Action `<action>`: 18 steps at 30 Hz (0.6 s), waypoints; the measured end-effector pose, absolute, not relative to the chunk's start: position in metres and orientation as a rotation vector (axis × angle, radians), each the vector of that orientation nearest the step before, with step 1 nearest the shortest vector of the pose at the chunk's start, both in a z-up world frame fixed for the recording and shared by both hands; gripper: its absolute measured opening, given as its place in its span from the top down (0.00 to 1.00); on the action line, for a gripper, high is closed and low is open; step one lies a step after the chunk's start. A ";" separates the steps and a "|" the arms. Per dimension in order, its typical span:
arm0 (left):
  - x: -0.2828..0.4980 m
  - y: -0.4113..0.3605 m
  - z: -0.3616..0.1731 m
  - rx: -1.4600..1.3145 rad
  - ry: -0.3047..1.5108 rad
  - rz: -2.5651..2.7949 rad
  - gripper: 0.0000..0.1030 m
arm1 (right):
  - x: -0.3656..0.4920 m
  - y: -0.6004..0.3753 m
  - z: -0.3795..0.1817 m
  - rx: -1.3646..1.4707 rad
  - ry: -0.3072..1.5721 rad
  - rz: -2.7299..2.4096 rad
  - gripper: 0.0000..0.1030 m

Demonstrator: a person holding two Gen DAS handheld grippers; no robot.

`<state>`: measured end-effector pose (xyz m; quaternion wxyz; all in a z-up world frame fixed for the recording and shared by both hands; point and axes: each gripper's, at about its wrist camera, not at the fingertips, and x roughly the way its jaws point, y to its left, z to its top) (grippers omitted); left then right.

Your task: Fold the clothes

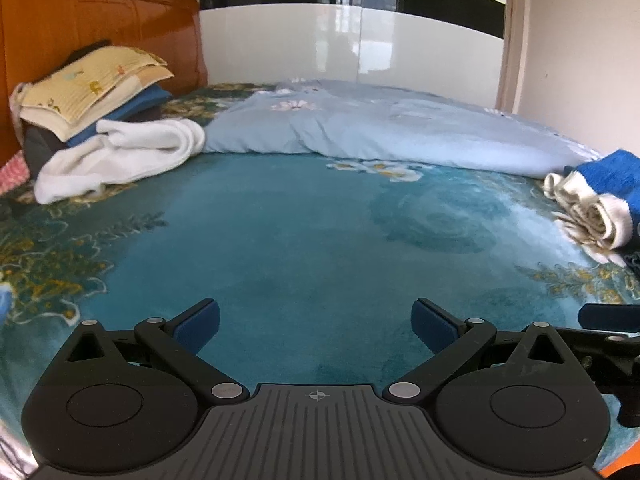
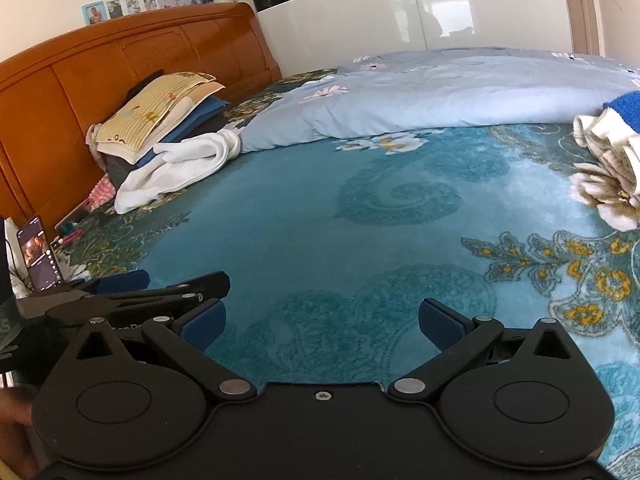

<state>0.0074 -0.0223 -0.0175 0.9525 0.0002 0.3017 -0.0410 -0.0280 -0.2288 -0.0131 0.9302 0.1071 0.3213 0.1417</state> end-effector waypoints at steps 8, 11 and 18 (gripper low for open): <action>0.003 -0.028 -0.017 0.043 0.583 -0.053 0.00 | -0.029 -0.232 -0.014 0.224 0.660 0.284 0.01; 0.002 -0.032 -0.016 0.063 0.573 -0.040 0.00 | -0.030 -0.232 -0.014 0.221 0.660 0.284 0.01; 0.001 -0.040 -0.015 0.116 0.555 -0.001 0.00 | -0.030 -0.233 -0.014 0.224 0.659 0.285 0.01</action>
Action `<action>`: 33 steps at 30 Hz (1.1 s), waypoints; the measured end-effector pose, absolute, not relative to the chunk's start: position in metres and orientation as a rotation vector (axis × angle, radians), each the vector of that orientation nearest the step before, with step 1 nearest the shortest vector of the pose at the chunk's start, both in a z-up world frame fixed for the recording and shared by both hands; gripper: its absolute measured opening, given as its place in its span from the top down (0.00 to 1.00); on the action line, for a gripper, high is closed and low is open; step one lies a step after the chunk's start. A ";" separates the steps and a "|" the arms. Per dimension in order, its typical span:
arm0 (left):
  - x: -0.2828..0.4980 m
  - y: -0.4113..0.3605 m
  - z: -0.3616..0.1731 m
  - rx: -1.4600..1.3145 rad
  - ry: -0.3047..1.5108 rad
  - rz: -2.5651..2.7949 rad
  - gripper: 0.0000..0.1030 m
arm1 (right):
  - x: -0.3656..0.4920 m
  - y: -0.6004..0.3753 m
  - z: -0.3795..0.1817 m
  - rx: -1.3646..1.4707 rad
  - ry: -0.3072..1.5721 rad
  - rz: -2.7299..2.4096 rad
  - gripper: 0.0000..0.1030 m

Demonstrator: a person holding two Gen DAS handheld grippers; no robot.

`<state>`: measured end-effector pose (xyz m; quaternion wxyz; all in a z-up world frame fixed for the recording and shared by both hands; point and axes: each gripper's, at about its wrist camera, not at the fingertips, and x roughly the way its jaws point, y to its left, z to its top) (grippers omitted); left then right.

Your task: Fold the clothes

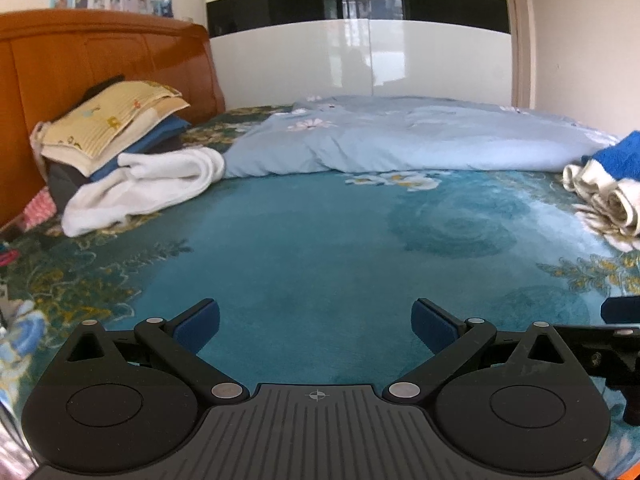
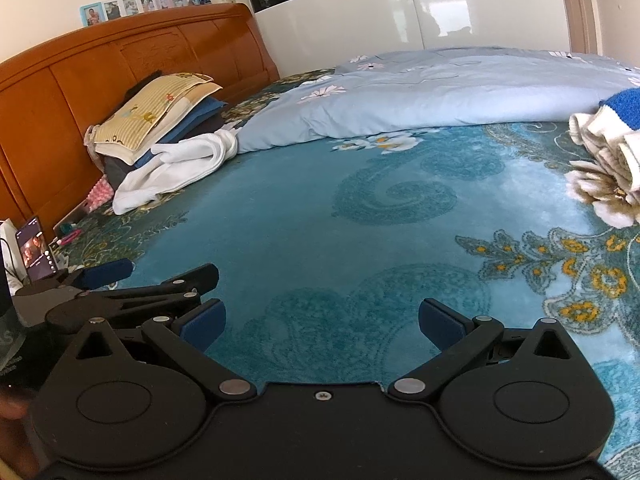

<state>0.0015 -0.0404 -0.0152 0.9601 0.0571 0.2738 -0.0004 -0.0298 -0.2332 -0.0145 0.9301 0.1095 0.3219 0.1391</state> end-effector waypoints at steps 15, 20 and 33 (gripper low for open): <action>0.004 -0.040 -0.026 0.104 0.637 -0.011 0.00 | -0.028 -0.234 -0.020 0.225 0.684 0.282 0.01; 0.005 -0.034 -0.031 0.090 0.675 0.004 0.00 | -0.027 -0.232 -0.023 0.225 0.698 0.287 0.01; 0.007 -0.021 -0.041 0.061 0.743 0.011 0.00 | -0.026 -0.227 -0.031 0.218 0.729 0.296 0.01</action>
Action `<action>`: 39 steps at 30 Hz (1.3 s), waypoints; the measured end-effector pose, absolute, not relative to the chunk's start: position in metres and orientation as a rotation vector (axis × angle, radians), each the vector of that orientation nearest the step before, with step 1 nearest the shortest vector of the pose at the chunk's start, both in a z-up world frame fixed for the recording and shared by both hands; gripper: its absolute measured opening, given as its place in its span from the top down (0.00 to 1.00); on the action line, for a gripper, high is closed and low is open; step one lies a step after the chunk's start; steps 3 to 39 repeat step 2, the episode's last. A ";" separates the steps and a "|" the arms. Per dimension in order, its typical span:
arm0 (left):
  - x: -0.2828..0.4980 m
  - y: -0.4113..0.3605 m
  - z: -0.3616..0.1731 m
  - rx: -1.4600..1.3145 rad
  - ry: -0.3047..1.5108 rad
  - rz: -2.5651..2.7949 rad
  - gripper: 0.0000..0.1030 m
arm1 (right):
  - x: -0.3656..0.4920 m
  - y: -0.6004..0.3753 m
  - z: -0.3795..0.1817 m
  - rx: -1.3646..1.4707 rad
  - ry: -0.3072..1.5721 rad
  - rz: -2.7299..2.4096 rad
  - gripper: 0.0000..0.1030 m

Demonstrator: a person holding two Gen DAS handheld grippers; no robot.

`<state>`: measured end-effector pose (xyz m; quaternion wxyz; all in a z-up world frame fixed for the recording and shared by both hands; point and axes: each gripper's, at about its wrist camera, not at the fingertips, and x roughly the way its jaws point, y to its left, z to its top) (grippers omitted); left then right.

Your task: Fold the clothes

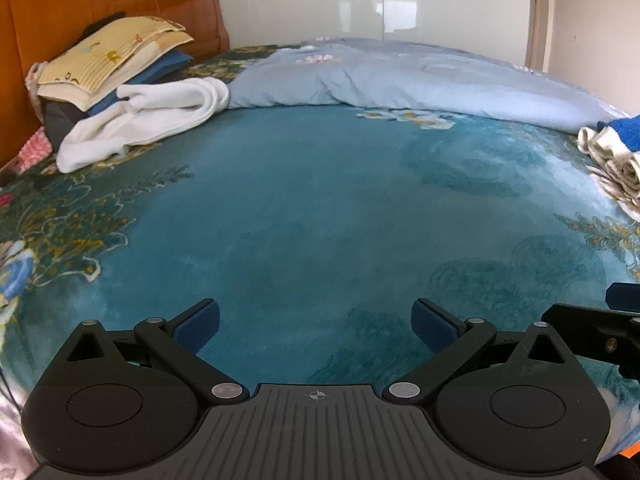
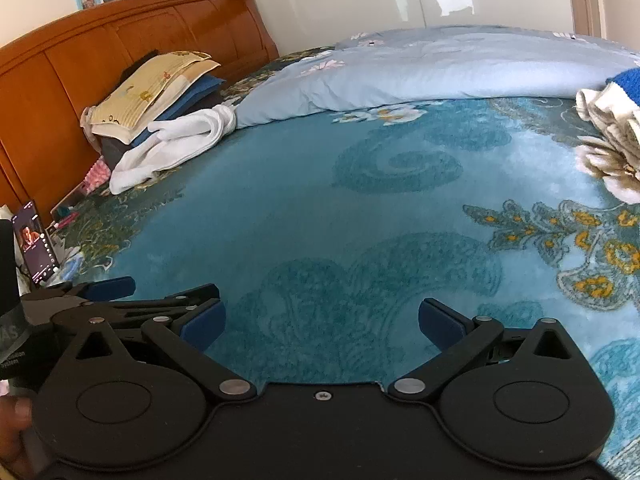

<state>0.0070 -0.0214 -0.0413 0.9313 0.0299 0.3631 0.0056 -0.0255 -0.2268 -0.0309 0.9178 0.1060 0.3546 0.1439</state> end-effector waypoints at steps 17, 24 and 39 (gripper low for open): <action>0.006 -0.022 -0.042 0.063 0.742 0.009 0.00 | -0.026 -0.226 -0.031 0.211 0.732 0.298 0.01; 0.006 -0.022 -0.042 0.063 0.742 0.009 0.00 | -0.026 -0.226 -0.031 0.211 0.732 0.298 0.01; 0.006 -0.022 -0.042 0.063 0.742 0.009 0.00 | -0.026 -0.226 -0.031 0.211 0.732 0.298 0.01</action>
